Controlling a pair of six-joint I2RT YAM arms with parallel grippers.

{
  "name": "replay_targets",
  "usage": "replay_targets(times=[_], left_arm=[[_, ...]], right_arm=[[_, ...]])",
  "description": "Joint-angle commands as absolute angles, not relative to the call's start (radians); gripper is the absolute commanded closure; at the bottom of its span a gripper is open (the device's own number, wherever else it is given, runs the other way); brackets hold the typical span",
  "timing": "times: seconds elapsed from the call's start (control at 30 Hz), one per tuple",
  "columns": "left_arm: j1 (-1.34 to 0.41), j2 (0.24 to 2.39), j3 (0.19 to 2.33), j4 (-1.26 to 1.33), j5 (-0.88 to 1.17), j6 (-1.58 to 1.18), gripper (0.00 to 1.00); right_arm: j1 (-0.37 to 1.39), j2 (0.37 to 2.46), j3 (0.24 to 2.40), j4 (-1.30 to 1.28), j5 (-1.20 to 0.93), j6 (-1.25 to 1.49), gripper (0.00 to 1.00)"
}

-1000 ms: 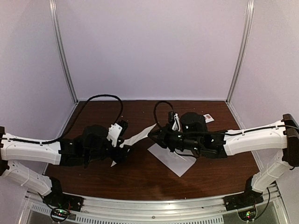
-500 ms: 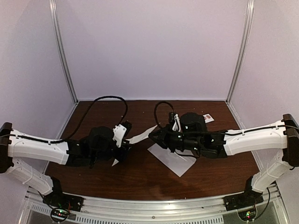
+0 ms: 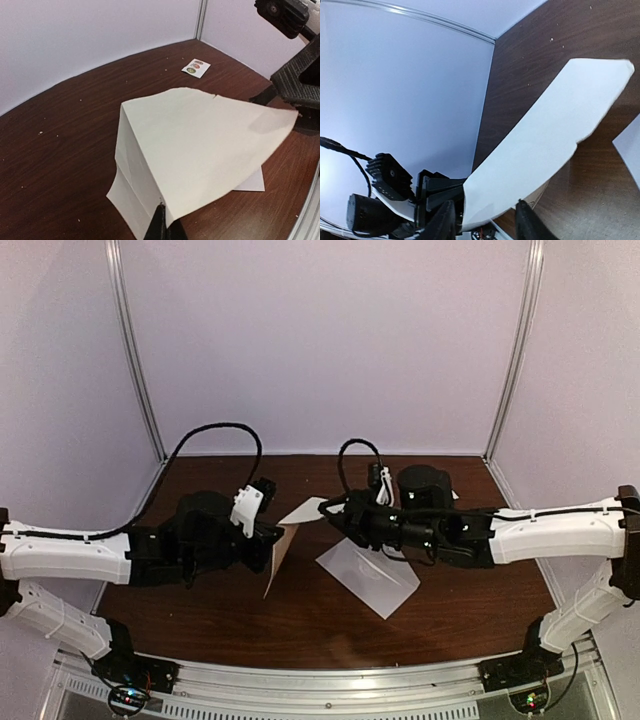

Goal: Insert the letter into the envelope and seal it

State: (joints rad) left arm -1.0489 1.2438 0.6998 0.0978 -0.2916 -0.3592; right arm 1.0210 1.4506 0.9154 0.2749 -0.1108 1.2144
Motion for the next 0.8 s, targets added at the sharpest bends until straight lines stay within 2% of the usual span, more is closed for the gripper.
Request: replay_targets(times=[0.0,0.07,0.43,0.63,0.77], left_arm=[[-0.973,1.199,0.825,-0.05,-0.151,-0.388,1.0],[-0.927,1.203,0.873,-0.123,-0.053,-0.393,1.0],[-0.874,1.19,1.058,-0.261,0.314,-0.317,1.0],[-0.874,1.192,1.113,-0.343,0.5,-0.208,1.0],[-0.874,1.204,1.154,-0.417,0.62,-0.154,1.0]], right_arm=[[0.994,1.359,1.03,0.192,-0.122,1.023,0.48],[0.979,1.332,1.079,0.115,-0.117,0.929,0.39],[0.939,1.153,1.21,-0.238,-0.096,0.457,0.07],[0.939,1.157,1.291,-0.416,-0.272,0.28,0.01],[0.939,1.184,1.346,-0.489,-0.395,0.22,0.01]])
